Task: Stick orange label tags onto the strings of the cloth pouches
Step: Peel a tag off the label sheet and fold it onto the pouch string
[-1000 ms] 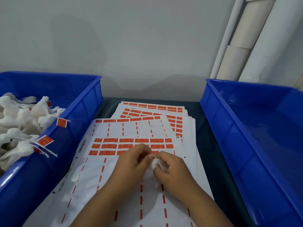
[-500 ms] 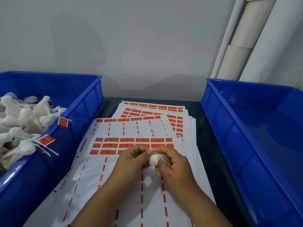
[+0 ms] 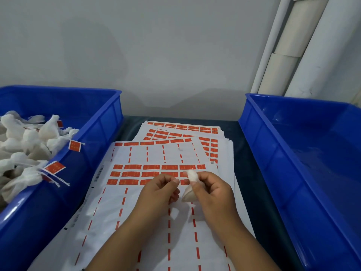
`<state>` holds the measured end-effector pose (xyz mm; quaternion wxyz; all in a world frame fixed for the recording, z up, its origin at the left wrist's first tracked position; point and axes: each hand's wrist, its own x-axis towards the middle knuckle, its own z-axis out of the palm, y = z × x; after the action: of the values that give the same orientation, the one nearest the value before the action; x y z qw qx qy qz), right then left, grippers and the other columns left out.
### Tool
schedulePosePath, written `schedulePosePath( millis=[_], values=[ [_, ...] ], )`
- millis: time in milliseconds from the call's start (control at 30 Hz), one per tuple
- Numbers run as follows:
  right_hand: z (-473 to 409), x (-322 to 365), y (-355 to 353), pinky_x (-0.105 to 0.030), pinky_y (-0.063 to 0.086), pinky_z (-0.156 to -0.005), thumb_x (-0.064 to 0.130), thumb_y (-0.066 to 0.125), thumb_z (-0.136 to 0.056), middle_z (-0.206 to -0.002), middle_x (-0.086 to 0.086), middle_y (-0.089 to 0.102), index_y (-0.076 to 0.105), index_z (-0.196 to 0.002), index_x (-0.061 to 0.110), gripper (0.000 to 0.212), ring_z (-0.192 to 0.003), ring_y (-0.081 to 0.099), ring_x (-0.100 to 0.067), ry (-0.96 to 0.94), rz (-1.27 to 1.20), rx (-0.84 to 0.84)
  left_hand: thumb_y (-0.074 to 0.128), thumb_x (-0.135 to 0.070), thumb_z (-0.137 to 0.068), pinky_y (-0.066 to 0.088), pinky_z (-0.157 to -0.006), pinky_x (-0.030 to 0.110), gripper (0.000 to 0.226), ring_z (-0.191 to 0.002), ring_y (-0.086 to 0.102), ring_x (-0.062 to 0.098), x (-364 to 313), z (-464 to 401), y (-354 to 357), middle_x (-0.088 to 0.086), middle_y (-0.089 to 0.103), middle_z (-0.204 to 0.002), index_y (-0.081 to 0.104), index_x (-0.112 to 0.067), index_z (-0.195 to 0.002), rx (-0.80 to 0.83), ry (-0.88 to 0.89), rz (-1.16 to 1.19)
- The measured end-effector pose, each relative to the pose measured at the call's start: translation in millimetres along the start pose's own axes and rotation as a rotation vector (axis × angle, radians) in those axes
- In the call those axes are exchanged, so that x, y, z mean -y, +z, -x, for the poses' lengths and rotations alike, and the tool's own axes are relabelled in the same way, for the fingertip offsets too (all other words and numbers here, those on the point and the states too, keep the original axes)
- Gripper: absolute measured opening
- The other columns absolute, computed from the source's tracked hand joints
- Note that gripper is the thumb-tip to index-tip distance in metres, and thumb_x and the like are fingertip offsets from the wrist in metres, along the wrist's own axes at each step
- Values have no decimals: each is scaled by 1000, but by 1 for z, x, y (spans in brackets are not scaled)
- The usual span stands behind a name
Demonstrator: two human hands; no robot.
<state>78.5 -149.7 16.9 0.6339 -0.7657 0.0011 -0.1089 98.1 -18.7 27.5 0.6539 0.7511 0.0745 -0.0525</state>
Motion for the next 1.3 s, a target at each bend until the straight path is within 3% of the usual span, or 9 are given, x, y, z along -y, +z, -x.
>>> schedulePosePath(
  millis=[200, 300, 500, 633, 800, 967, 1033, 1167, 1300],
  values=[
    [2, 0, -2, -5, 49, -72, 28, 65, -87, -94, 32, 66, 68, -91, 32, 6, -95, 60, 10, -10, -29, 76, 56, -24, -90, 49, -69, 27, 23, -75, 57, 22, -2, 5, -3, 9, 64, -75, 74, -13, -80, 192, -101, 197],
    [4, 1, -2, -2, 47, -73, 27, 66, -86, -96, 33, 65, 68, -90, 36, 10, -99, 58, 11, -36, -13, 99, 56, -23, -90, 52, -75, 30, 23, -80, 60, 25, -4, 5, -4, 16, 66, -86, 75, -12, -82, 214, -113, 268],
    [5, 4, -3, 1, 43, -69, 21, 69, -84, -93, 38, 63, 66, -77, 41, 22, -100, 56, 14, -80, 27, 106, 59, -23, -81, 50, -66, 23, 23, -73, 66, 17, -6, 5, -8, 12, 71, -85, 75, -7, -84, 332, -140, 336],
    [6, 4, -2, 1, 43, -70, 22, 70, -83, -95, 36, 64, 67, -76, 44, 23, -100, 57, 12, -107, 31, 104, 62, -22, -75, 51, -68, 23, 23, -74, 67, 19, -7, 3, -11, 13, 71, -86, 75, -5, -84, 350, -175, 355],
    [5, 3, -2, 0, 43, -69, 20, 70, -84, -92, 34, 65, 67, -78, 38, 19, -98, 58, 11, -117, 40, 102, 55, -14, -90, 51, -68, 24, 23, -69, 54, 19, -6, 3, -9, 14, 60, -77, 73, -2, -80, 295, -224, 344],
    [4, 3, -2, -2, 47, -74, 25, 70, -83, -94, 36, 65, 67, -86, 40, 15, -98, 57, 13, -91, 15, 71, 55, -13, -90, 48, -59, 22, 34, -57, 51, 14, -6, 3, -8, 8, 53, -62, 70, -10, -59, 253, -223, 333],
    [4, 1, -2, -4, 48, -78, 29, 69, -83, -94, 33, 65, 67, -90, 37, 10, -97, 59, 11, -74, 39, 55, 55, -14, -91, 48, -59, 21, 35, -57, 51, 13, -6, 3, -8, 7, 53, -62, 70, -12, -60, 252, -194, 319],
    [5, 2, 0, -1, 44, -61, 27, 69, -84, -91, 41, 60, 64, -84, 40, 14, -94, 55, 18, -36, 16, 79, 59, -21, -88, 53, -67, 25, 24, -69, 61, 17, -5, 2, -8, 5, 65, -70, 72, -18, -68, 190, -125, 331],
    [0, -3, 2, -4, 46, -57, 15, 70, -83, -95, 31, 58, 56, -95, 34, 26, -90, 61, 0, 31, -21, 67, 57, -26, -88, 49, -59, 17, 13, -77, 64, 17, -3, 1, -5, -7, 68, -71, 67, -21, -81, 27, -16, 157]
  ],
)
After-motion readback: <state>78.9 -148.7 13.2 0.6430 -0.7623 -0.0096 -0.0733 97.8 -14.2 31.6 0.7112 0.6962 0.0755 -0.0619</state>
